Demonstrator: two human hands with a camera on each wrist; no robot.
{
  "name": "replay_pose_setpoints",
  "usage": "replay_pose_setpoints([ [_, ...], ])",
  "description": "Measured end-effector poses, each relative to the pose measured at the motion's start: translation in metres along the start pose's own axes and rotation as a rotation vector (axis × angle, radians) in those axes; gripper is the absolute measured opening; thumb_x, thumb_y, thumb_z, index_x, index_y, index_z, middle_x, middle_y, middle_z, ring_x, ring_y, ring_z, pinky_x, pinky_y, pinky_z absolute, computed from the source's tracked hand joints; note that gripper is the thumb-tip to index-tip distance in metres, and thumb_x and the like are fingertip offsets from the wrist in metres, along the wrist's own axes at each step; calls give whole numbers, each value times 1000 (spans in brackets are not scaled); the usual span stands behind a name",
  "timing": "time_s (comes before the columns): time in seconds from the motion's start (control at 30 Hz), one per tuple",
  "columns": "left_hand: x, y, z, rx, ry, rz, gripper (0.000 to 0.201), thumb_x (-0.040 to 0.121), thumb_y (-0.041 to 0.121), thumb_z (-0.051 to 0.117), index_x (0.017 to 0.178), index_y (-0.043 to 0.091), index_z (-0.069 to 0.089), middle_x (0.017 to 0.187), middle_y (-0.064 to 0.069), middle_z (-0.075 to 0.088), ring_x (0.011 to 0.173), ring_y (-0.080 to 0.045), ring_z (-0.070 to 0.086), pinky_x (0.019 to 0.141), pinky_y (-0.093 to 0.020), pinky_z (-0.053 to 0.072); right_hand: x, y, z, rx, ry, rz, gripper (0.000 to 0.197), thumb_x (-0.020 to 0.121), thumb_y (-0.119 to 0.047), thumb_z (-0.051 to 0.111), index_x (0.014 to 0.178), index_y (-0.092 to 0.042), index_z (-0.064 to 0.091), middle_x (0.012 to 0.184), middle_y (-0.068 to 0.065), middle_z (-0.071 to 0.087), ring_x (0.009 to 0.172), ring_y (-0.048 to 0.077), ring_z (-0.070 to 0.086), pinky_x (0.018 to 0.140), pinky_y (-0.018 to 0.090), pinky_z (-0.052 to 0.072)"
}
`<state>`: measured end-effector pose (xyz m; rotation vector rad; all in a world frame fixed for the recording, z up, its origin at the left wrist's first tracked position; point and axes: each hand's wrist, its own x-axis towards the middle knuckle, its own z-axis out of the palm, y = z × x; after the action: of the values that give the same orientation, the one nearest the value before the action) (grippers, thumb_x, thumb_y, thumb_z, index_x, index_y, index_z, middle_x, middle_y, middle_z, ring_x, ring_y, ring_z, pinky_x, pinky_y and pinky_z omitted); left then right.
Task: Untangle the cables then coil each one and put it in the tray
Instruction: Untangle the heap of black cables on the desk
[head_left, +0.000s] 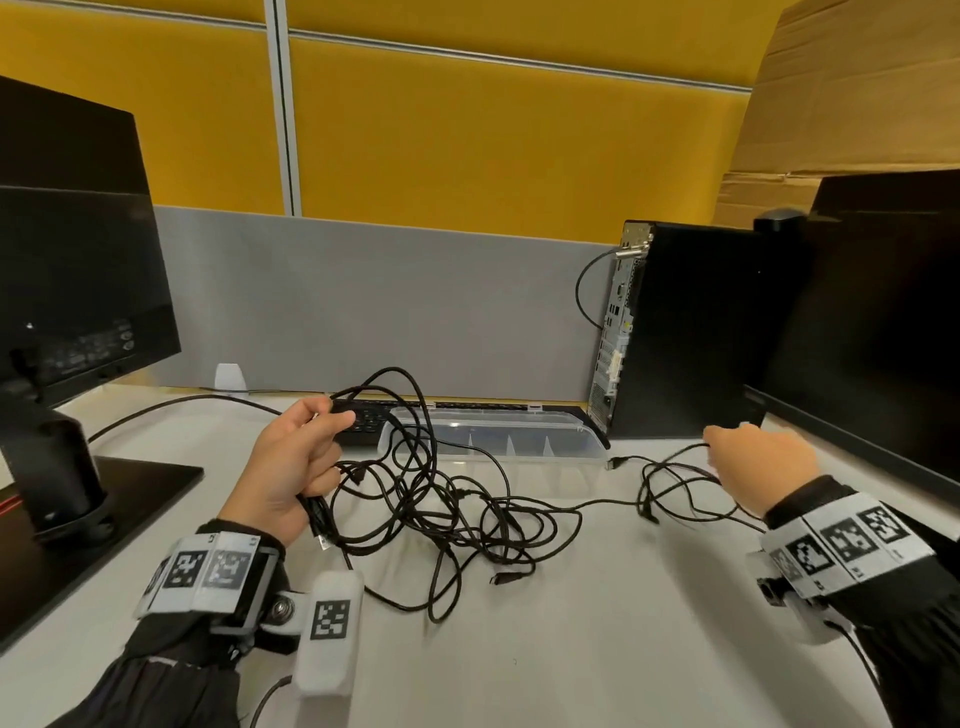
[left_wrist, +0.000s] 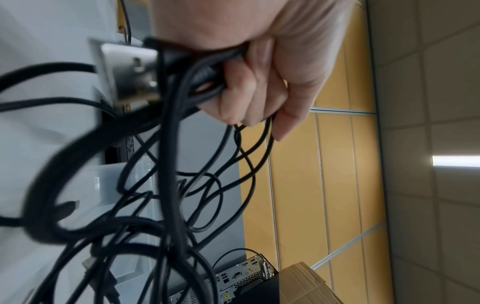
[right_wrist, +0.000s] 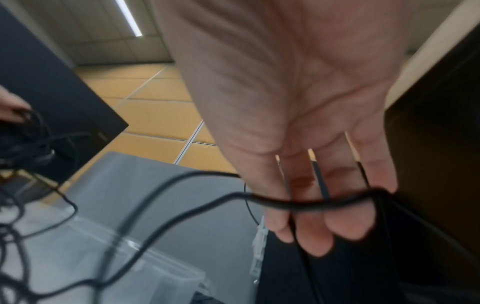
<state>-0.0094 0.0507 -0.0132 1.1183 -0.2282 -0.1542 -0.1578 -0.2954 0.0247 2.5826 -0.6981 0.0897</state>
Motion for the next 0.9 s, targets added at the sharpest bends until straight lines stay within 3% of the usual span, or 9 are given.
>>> replay_pose_setpoints([
  [0.13,1,1,-4,-1,19,20,27,90,5,51,72,23,44,44,10,23,41,-11,7,41,-21,6,-2,-3,-3,-102,-87,-81,39,95,-13,39,133,-23,40,129,1,51,121,21,47,103,36,33],
  [0.23,1,0,-4,-1,20,42,28,90,3,51,71,23,44,44,9,24,34,-6,13,42,-22,7,-3,-18,-13,70,-47,-295,57,90,2,41,138,-29,35,133,-1,44,123,19,41,104,30,31],
  [0.3,-1,1,-2,-8,8,51,29,90,1,49,71,23,44,44,9,24,42,-12,7,42,-23,7,-1,-43,-17,283,38,-426,58,90,6,40,138,-27,37,132,-1,45,121,17,42,100,25,33],
  [0.37,-4,2,1,-19,-12,57,29,89,-1,48,72,22,43,44,9,25,49,-16,5,42,-23,7,5,-74,-15,443,28,-521,45,96,-8,41,137,-24,40,135,0,44,124,17,41,104,27,34],
  [0.47,-7,4,3,-42,-40,69,30,89,-3,46,71,22,42,43,9,25,48,-16,5,42,-23,7,22,-120,-8,478,-173,-563,42,97,-37,44,136,-22,42,139,3,44,128,20,39,107,38,35],
  [0.63,-9,6,2,-79,-82,86,29,85,-4,45,72,21,40,41,11,25,45,-14,4,41,-21,5,33,-154,-11,327,-174,-581,37,96,-41,43,121,-16,55,118,5,58,110,22,54,93,36,42],
  [0.77,-10,9,2,-97,-92,97,20,74,4,53,72,21,42,41,11,24,45,-14,4,41,-21,5,34,-132,-24,566,-87,-630,21,97,-37,43,94,-21,56,88,-1,54,90,19,55,82,31,42],
  [0.83,-10,10,2,-89,-89,98,23,80,1,50,71,21,42,40,11,23,44,-14,3,40,-20,5,30,-116,-36,659,-39,-657,22,98,-35,42,85,-19,51,83,0,49,82,18,49,71,26,39],
  [0.9,-11,11,3,-77,-80,102,28,87,-1,45,71,21,42,40,11,22,44,-14,3,40,-20,5,25,-100,-48,736,11,-659,22,98,-32,42,86,-16,52,85,3,48,83,19,47,74,30,39],
])
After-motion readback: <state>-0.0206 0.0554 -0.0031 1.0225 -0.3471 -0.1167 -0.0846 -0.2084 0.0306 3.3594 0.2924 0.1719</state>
